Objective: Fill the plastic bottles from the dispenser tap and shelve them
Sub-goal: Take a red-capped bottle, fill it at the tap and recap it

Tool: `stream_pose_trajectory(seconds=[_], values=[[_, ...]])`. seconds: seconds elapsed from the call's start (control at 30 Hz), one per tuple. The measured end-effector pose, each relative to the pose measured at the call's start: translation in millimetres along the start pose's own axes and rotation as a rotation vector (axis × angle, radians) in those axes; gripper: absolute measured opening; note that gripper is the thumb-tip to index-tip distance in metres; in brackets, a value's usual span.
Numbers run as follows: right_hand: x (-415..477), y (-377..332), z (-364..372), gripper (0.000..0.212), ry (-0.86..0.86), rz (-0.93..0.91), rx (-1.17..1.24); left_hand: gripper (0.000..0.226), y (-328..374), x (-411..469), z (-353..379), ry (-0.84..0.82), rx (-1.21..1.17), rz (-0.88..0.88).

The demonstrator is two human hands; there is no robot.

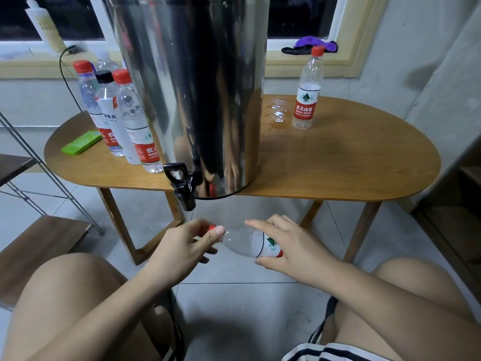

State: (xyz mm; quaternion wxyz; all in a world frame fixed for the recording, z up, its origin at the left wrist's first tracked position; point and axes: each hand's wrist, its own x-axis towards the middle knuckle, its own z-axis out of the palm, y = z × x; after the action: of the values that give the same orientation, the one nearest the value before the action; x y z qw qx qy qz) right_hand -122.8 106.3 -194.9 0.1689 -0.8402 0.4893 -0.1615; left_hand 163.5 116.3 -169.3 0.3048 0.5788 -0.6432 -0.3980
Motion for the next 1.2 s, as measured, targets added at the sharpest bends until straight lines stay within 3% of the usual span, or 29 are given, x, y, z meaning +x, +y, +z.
stream_pose_trajectory(seconds=[0.13, 0.27, 0.4, 0.53, 0.77, 0.93, 1.2], values=[[2, 6, 1, 0.083, -0.055, 0.079, 0.130, 0.055, -4, 3, -12, -0.029, 0.143, 0.197], [1, 7, 2, 0.083, -0.095, 0.076, 0.140, 0.041, -6, 5, -18, -0.025, 0.228, 0.281], [1, 4, 5, 0.084, -0.084, 0.069, 0.135, 0.021, -3, 5, -23, 0.002, 0.201, 0.203], [6, -2, 7, 0.085, -0.064, 0.076, 0.130, 0.036, -5, 9, -38, 0.041, 0.201, 0.111], [21, -17, 15, 0.078, -0.064, 0.083, 0.199, 0.048, -26, 26, -82, 0.316, 0.292, 0.054], [31, -31, 21, 0.068, -0.101, 0.084, 0.265, 0.038, -30, 54, -112, 0.513, 0.343, 0.056], [53, -47, 45, 0.074, -0.078, 0.089, 0.309, 0.024, -36, 98, -123, 0.515, 0.500, 0.087]])
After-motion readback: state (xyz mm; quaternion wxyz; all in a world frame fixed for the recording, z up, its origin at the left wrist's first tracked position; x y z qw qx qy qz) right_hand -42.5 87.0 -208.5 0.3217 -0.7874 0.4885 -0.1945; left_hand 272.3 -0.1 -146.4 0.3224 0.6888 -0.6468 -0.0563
